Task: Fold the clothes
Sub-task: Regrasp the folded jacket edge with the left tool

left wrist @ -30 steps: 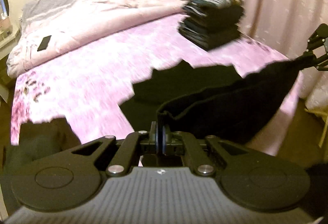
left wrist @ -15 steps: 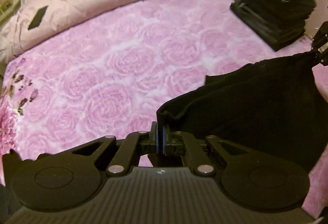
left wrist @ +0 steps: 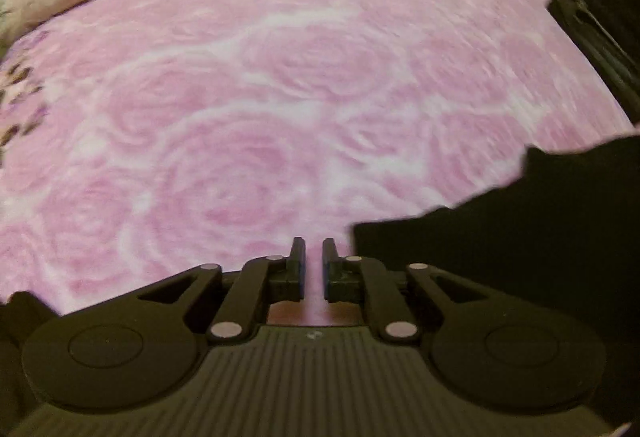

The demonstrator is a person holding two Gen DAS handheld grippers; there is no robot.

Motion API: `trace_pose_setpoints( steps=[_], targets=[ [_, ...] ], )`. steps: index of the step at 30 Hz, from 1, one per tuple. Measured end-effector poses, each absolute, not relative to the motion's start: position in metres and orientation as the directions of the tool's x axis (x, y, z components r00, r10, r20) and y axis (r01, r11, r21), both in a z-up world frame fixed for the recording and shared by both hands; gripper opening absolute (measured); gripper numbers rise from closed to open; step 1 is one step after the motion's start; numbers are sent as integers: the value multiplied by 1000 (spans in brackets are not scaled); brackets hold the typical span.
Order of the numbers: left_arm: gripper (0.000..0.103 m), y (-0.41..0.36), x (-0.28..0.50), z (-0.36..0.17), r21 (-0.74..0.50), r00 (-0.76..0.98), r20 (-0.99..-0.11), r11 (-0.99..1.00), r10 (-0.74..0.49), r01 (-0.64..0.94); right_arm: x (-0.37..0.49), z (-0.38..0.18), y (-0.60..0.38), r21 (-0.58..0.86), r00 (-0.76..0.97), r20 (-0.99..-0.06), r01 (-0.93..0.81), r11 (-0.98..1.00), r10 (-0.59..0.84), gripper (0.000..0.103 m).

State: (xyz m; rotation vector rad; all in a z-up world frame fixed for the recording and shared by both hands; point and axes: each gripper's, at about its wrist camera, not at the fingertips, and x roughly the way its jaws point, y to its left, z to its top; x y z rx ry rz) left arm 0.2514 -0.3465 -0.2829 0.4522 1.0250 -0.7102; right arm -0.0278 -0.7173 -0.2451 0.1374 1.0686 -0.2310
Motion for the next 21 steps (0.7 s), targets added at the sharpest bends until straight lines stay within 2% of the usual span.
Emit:
trace_pose_setpoints(
  steps=[2, 4, 8, 10, 14, 18, 21],
  targets=[
    [8, -340, 243, -268, 37, 353, -875, 683, -330, 730, -44, -227, -699, -31, 505, -839, 324, 945, -201, 60],
    [8, -340, 225, -253, 21, 331, -871, 644, -364, 765, -60, -214, -685, 30, 535, -817, 411, 911, -214, 60],
    [8, -356, 183, -250, -56, 215, -871, 524, -441, 850, -74, -225, -669, 226, 548, -836, 401, 888, -35, 60],
    [13, -367, 168, -265, -83, 161, -878, 475, -451, 876, -75, -242, -672, 277, 520, -853, 367, 888, 51, 60],
    [18, -381, 164, -299, -46, 170, -889, 454, -425, 890, -86, -263, -703, 187, 467, -884, 382, 905, -14, 59],
    [20, -375, 171, -291, 0, 215, -887, 464, -409, 886, -120, -235, -719, 40, 417, -893, 449, 892, -170, 60],
    [17, -359, 159, -273, 57, 253, -884, 445, -394, 894, -149, -204, -690, 22, 447, -882, 356, 934, -150, 60]
  ],
)
